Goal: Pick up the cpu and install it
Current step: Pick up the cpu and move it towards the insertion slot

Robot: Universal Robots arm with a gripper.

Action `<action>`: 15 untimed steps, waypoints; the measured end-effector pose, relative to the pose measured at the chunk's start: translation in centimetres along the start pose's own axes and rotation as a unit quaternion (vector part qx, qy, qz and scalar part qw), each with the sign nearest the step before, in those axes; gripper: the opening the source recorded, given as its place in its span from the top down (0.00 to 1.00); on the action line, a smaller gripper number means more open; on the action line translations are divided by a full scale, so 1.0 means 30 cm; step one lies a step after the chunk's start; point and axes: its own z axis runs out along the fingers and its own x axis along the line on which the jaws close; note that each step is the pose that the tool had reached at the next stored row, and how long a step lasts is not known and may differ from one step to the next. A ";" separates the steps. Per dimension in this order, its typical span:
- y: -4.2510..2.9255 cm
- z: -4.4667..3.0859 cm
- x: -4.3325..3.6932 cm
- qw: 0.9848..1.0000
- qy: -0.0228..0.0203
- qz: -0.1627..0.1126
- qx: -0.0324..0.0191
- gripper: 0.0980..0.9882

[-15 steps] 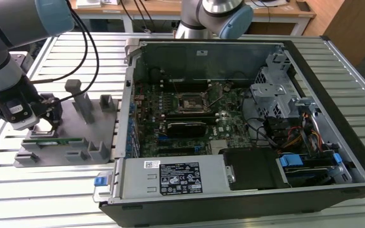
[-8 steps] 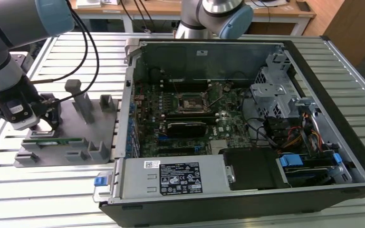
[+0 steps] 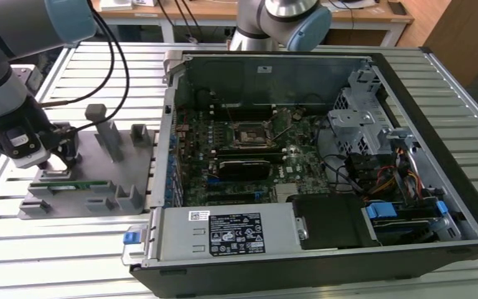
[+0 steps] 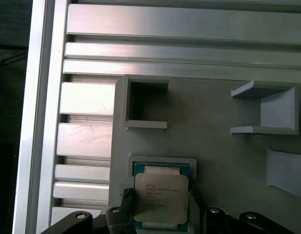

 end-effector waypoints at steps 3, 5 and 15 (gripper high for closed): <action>0.002 -0.023 0.001 1.000 0.000 0.000 0.000 0.51; 0.003 -0.038 0.001 1.000 0.000 0.000 0.000 0.51; 0.008 -0.119 0.002 1.000 0.000 0.000 0.000 0.51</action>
